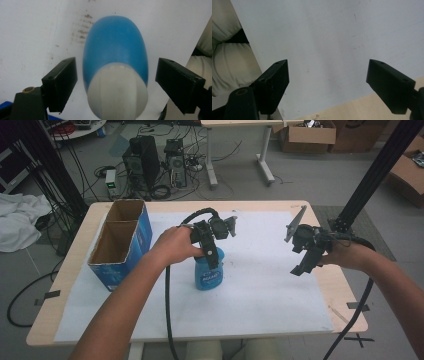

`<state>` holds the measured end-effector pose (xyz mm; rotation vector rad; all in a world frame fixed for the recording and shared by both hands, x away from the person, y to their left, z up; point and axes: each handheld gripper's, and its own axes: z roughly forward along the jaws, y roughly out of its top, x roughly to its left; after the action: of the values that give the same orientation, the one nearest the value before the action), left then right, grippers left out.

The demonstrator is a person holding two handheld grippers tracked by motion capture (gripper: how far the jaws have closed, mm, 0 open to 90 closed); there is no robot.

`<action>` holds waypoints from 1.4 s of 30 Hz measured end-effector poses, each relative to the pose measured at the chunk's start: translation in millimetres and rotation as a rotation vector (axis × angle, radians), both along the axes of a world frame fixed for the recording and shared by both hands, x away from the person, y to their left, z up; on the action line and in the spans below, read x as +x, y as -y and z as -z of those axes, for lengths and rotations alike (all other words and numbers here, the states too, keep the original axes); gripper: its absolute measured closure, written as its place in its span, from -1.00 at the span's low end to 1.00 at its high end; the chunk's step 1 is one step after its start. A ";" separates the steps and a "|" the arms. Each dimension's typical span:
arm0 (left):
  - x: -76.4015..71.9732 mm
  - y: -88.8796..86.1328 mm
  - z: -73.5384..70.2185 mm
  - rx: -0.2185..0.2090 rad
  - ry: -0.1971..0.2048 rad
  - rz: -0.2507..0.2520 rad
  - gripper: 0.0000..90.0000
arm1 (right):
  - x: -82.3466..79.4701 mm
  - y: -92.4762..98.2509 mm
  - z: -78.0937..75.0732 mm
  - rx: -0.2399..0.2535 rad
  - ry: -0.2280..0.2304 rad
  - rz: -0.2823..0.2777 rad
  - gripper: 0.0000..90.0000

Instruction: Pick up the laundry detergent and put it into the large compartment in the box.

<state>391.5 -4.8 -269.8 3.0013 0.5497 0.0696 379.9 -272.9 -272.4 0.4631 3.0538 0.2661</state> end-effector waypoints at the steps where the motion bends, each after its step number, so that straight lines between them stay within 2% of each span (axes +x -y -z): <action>1: 1.0 1.7 2.4 0.004 0.001 0.003 -0.59 | 0.4 0.2 0.1 -0.004 0.000 0.000 -0.59; 3: 1.6 2.3 3.9 0.003 -0.008 0.002 -0.59 | 0.4 0.3 0.2 -0.004 0.001 0.000 -0.59; 4: 2.3 3.4 8.0 0.015 -0.018 0.005 -0.59 | 0.6 0.8 0.4 -0.002 0.000 0.000 -0.59; 11: 2.9 4.8 18.3 0.023 -0.022 0.004 -0.58 | 0.9 2.9 0.9 0.004 -0.003 0.006 -0.59; 20: 4.8 6.7 19.6 0.025 -0.031 0.004 -0.56 | 1.6 7.1 5.6 0.001 -0.009 0.011 -0.59; 24: 5.8 5.6 19.5 0.021 -0.032 0.003 -0.42 | 2.3 7.3 5.4 0.002 -0.009 0.009 -0.59; 42: 6.9 0.1 17.7 0.006 -0.024 -0.018 -0.26 | 2.7 4.3 5.9 0.000 -0.013 0.002 -0.59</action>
<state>398.4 -4.9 -287.5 3.0066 0.5803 0.0363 382.7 -277.1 -278.3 0.4692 3.0654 0.2649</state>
